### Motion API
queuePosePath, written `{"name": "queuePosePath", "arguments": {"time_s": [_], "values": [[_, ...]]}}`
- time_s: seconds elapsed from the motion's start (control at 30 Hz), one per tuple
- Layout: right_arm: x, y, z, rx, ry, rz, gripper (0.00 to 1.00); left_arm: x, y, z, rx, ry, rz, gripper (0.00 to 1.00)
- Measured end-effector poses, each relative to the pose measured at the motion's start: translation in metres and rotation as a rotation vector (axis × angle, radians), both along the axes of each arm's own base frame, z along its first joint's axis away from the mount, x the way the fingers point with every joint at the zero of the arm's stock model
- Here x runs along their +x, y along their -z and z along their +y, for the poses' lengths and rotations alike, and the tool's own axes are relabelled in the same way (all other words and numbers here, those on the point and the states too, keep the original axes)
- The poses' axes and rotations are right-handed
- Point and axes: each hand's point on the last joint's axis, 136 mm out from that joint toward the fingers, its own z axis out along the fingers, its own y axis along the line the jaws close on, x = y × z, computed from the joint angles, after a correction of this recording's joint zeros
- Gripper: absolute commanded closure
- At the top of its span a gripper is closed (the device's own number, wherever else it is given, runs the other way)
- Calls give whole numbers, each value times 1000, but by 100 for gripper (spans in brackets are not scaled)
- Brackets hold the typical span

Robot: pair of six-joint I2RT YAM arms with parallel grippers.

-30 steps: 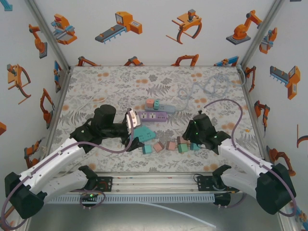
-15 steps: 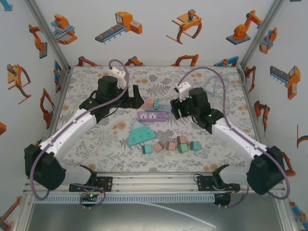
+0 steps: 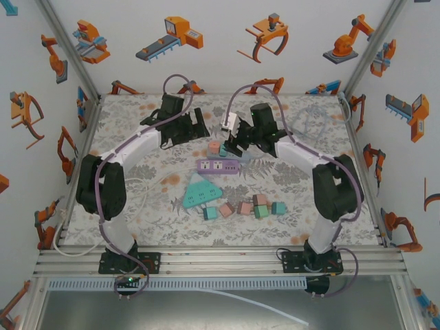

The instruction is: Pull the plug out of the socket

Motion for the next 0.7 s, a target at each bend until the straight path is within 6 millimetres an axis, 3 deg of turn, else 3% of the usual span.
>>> {"name": "queuePosePath", "arguments": {"time_s": [0.33, 0.5, 0.7], "values": [[11, 48, 16, -3, -110, 66, 38, 13, 37, -23, -2, 84, 93, 24], [9, 58, 16, -16, -120, 88, 42, 11, 55, -29, 3, 110, 142, 26], [9, 66, 17, -27, -135, 114, 55, 6, 68, -30, 15, 124, 187, 34]]}}
